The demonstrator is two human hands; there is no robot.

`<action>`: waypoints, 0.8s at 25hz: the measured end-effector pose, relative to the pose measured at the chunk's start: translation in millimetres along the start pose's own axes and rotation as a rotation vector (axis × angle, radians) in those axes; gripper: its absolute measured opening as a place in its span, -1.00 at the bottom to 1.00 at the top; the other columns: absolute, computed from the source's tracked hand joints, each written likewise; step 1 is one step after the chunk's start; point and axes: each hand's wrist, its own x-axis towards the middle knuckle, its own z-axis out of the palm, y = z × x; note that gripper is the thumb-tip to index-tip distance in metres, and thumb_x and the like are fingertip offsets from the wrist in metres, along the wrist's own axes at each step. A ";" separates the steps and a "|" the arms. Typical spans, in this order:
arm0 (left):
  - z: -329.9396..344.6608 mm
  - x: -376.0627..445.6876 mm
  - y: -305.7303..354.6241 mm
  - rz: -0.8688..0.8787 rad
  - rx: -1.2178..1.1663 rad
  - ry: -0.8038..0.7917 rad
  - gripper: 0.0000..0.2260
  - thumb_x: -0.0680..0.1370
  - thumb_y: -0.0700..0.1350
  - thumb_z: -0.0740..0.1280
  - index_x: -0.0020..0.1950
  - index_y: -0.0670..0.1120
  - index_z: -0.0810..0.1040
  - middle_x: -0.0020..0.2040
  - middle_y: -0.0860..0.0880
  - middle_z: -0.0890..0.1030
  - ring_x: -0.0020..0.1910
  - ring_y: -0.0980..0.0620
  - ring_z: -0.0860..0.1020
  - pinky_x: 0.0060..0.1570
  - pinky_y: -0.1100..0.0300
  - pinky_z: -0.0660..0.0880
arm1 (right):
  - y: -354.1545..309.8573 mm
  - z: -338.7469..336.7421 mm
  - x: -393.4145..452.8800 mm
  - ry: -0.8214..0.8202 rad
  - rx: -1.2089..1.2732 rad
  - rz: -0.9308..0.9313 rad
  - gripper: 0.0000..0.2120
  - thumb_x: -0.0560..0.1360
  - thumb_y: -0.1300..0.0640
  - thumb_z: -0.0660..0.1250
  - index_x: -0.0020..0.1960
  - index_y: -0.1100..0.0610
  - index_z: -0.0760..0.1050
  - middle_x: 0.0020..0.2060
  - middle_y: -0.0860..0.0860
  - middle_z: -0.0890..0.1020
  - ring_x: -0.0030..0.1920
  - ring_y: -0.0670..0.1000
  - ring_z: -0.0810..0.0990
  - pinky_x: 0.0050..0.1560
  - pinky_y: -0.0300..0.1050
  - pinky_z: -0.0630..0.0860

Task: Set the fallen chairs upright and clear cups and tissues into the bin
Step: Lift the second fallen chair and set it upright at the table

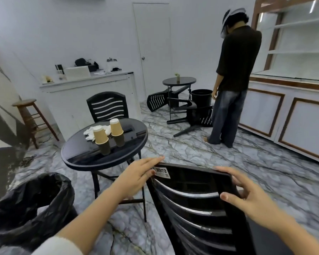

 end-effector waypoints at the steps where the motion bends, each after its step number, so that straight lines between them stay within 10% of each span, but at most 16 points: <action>1: 6.3 9.2 6.5 0.016 -0.040 0.027 -0.63 0.62 0.01 0.04 0.34 0.42 0.13 0.33 0.15 0.40 0.28 0.28 0.30 0.32 0.30 0.24 | -5.4 -9.4 -2.9 0.028 -0.058 -0.016 -0.56 0.33 -0.10 0.35 0.12 -0.49 0.38 0.15 -0.52 0.45 0.18 -0.47 0.39 0.22 -0.26 0.41; 6: 35.9 50.2 72.9 0.265 -0.093 0.038 -0.64 0.58 0.11 0.02 0.38 0.27 0.28 -0.05 0.08 0.54 -0.01 0.17 0.40 0.08 0.42 0.24 | -38.8 -41.3 -18.9 -0.143 -0.350 0.068 -0.55 0.34 -0.28 0.29 0.18 -0.53 0.27 0.10 -0.60 0.30 0.15 -0.34 0.39 0.08 -0.43 0.31; 12: 29.5 85.6 106.7 0.432 0.007 -0.250 -0.68 0.55 0.14 0.17 0.31 0.24 0.40 0.10 0.14 0.55 0.08 0.16 0.47 0.13 0.25 0.37 | -37.2 -45.3 -90.9 -0.055 -0.245 0.169 -0.54 0.37 -0.26 0.28 0.03 -0.73 0.11 -0.04 -0.75 0.33 0.07 -0.41 0.51 0.17 -0.39 0.42; 16: 21.1 93.0 101.9 0.509 0.133 -0.355 -0.73 0.56 -0.05 0.24 0.22 0.23 0.49 0.05 0.09 0.58 0.06 0.14 0.49 0.11 0.14 0.42 | -36.4 -22.8 -104.4 0.020 -0.208 0.140 -0.59 0.38 -0.27 0.29 0.06 -0.68 0.19 0.21 -0.39 0.51 0.20 -0.08 0.56 0.25 -0.05 0.49; 20: -14.5 51.0 53.3 0.416 0.229 -0.429 -0.75 0.54 -0.03 0.27 0.20 0.20 0.51 0.12 0.18 0.59 0.08 0.24 0.46 0.19 0.19 0.39 | -51.2 16.5 -77.0 -0.109 -0.322 0.100 -0.55 0.49 -0.10 0.29 0.02 -0.67 0.20 0.10 -0.01 0.66 -0.19 -0.12 0.59 -0.10 -0.17 0.48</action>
